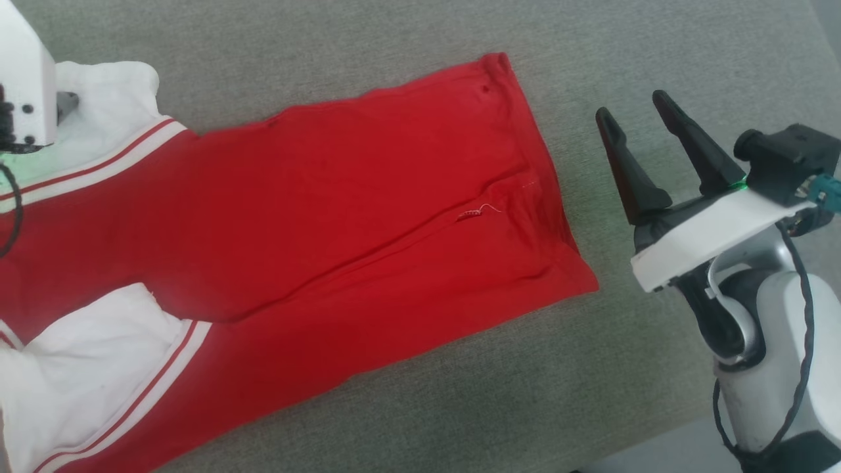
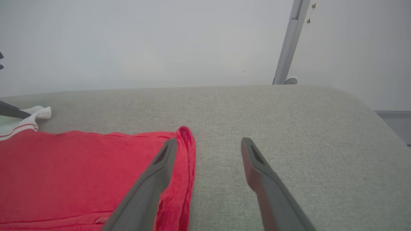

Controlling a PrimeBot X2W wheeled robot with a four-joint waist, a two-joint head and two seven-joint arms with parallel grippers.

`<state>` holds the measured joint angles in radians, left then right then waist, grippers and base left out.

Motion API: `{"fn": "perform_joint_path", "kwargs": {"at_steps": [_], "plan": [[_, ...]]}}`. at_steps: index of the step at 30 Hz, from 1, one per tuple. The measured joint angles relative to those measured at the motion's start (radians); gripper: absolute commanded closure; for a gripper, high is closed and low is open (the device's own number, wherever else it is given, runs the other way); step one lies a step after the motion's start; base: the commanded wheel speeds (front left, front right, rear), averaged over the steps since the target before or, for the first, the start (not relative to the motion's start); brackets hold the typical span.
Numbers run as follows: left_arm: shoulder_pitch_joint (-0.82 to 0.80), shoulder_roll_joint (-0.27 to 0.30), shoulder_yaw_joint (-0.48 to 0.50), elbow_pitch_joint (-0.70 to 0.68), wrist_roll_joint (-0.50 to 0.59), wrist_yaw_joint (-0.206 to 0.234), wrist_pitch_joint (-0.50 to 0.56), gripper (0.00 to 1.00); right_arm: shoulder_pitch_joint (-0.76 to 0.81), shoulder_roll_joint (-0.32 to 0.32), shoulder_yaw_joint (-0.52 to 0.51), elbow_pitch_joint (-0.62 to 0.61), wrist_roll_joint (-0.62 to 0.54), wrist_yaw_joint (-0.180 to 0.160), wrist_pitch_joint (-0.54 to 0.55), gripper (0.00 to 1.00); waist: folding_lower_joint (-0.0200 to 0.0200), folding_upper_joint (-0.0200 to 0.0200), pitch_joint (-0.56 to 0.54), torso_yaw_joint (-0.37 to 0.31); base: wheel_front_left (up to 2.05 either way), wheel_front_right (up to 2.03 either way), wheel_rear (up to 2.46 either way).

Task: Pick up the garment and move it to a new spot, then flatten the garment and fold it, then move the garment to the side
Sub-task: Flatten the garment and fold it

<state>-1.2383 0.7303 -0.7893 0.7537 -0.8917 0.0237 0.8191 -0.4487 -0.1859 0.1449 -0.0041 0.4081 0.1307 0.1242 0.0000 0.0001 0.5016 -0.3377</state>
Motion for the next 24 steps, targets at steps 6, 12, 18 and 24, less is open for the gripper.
{"fn": "perform_joint_path", "kwargs": {"at_steps": [6,12,18,24], "plan": [[-0.025,-0.053,0.0,0.053,-0.022,-0.022,-0.011,1.0,-0.063,-0.016,0.023,0.027,0.025,0.0,0.093,0.0,0.0,0.0,0.011,0.024,0.0,0.0,0.0],[-0.06,-0.115,-0.012,0.091,-0.015,-0.047,-0.043,1.0,-0.177,-0.064,0.067,0.108,0.099,0.0,0.238,0.0,0.0,0.0,0.018,0.069,0.0,0.0,0.0],[-0.094,-0.177,-0.024,0.128,-0.012,-0.066,-0.071,1.0,-0.293,-0.103,0.105,0.214,0.118,0.0,0.353,0.0,0.0001,-0.0001,0.027,0.121,0.0,0.0,0.0],[-0.135,-0.245,-0.039,0.175,0.004,-0.095,-0.108,1.0,-0.391,-0.127,0.171,0.361,0.15,0.0,0.507,0.0,0.0,-0.0001,0.043,0.181,0.0,0.0,0.0]]}}
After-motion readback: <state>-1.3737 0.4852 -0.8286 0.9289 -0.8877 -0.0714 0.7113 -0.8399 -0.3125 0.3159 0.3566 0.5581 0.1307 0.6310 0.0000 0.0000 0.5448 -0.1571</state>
